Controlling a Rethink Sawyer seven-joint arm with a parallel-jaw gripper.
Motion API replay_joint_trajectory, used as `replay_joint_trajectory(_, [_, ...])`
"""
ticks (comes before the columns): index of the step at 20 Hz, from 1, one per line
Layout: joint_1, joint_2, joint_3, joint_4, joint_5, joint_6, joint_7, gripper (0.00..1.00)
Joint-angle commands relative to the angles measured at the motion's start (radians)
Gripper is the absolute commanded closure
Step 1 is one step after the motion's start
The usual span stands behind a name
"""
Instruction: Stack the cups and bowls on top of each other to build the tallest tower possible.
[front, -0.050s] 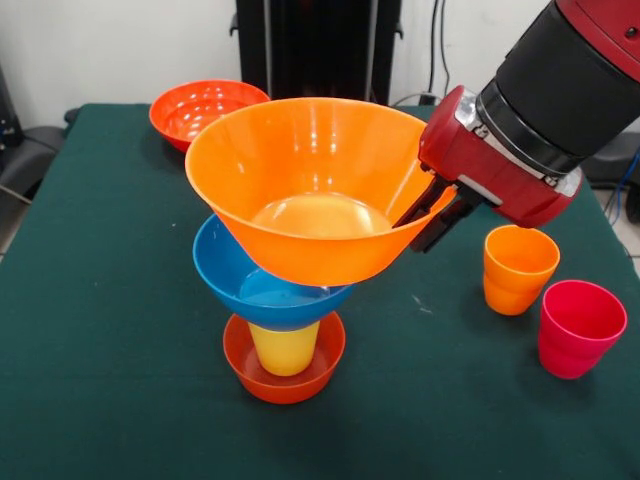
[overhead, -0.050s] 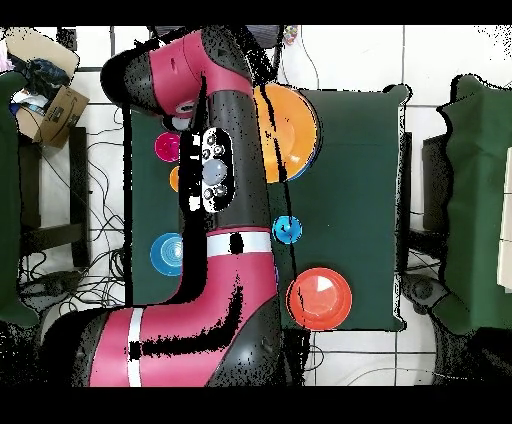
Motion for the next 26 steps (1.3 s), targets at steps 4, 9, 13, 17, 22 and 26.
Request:
replay_joint_trajectory(4, [-0.006, -0.007, 0.028, 0.024, 0.005, 0.068, -0.193, 1.00])
replay_joint_trajectory(9, [-0.009, -0.013, 0.024, 0.040, 0.010, 0.058, -0.191, 1.00])
replay_joint_trajectory(13, [-0.010, -0.015, 0.021, 0.047, 0.011, 0.048, -0.190, 1.00])
replay_joint_trajectory(17, [-0.011, -0.017, 0.018, 0.052, 0.012, 0.044, -0.192, 1.00])
replay_joint_trajectory(22, [-0.012, -0.025, 0.012, 0.072, 0.014, 0.030, -0.191, 1.00])
replay_joint_trajectory(26, [-0.019, -0.037, 0.005, 0.107, 0.020, 0.001, -0.188, 1.00])
